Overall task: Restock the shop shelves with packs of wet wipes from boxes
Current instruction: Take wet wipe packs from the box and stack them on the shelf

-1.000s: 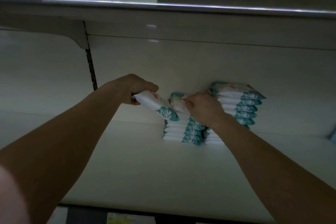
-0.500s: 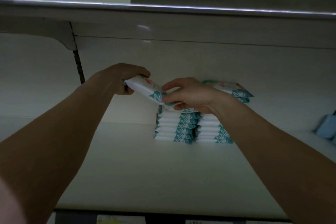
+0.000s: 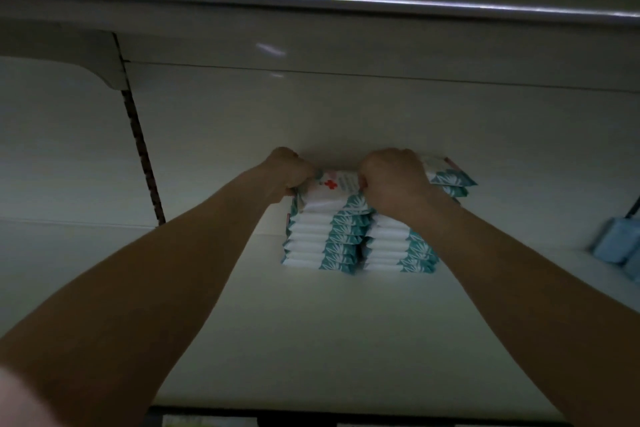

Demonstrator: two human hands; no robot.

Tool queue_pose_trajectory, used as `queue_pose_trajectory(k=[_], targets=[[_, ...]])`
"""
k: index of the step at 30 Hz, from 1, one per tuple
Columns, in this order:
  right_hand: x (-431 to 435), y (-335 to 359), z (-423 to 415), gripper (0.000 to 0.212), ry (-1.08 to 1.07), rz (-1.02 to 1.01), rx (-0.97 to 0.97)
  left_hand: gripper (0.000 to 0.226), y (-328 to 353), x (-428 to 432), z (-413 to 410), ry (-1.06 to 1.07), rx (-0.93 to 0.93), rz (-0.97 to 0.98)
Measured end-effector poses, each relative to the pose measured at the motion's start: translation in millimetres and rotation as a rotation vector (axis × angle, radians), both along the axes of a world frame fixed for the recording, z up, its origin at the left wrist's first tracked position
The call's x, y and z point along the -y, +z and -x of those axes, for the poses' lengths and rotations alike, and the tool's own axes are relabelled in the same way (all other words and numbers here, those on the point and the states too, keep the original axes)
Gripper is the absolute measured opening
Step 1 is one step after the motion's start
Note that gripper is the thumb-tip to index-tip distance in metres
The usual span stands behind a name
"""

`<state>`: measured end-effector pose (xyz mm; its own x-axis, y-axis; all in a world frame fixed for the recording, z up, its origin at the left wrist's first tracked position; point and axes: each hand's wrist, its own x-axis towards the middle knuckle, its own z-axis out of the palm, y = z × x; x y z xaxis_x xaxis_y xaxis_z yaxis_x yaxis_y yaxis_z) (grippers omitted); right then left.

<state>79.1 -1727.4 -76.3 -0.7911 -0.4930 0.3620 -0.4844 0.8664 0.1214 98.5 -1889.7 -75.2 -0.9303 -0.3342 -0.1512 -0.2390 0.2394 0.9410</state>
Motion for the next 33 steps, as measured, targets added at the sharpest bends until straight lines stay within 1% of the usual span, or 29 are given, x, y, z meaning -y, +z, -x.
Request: queue_pose_trajectory(k=[1,2,4,8,13,16,19,23,25,28,33], targets=[[1.4,-3.0,-1.5,0.018,0.014,-0.040,-0.030,0.021,-2.9,3.5,0.3,0.031,0.020,0.040],[3.2,-6.0,-2.7,0.020,0.032,-0.081,-0.042,0.013,-6.1,8.4,0.9,0.060,0.032,0.078],[8.0,-10.4,-4.7,0.027,0.050,-0.145,-0.023,0.021,-13.1,19.2,2.4,0.083,0.076,0.119],[13.6,-12.9,-0.8,0.024,0.047,-0.130,-0.036,0.018,-16.7,21.8,-7.0,0.003,0.231,0.174],[16.2,-11.8,3.8,0.023,0.035,-0.085,0.024,0.033,-19.3,19.0,-10.8,-0.065,0.294,0.006],[17.6,-12.3,5.1,0.023,0.026,-0.108,0.040,0.034,-19.8,18.1,-7.9,-0.076,0.317,0.003],[18.0,-14.6,4.1,0.021,0.032,-0.099,0.005,0.031,-19.8,20.0,-9.0,-0.121,0.347,-0.045],[18.0,-14.4,2.5,0.021,0.036,-0.089,0.007,0.029,-18.1,23.2,-7.4,-0.164,0.366,-0.006],[18.1,-13.5,2.1,0.023,0.031,-0.103,0.018,0.030,-16.4,22.4,-5.5,-0.166,0.358,-0.019],[18.4,-13.1,2.2,0.024,0.017,-0.113,0.019,0.028,-16.0,21.4,-5.1,-0.164,0.358,-0.097],[19.5,-11.6,1.0,0.024,0.020,-0.099,0.061,0.027,-22.9,22.7,-3.4,-0.135,0.354,-0.307]])
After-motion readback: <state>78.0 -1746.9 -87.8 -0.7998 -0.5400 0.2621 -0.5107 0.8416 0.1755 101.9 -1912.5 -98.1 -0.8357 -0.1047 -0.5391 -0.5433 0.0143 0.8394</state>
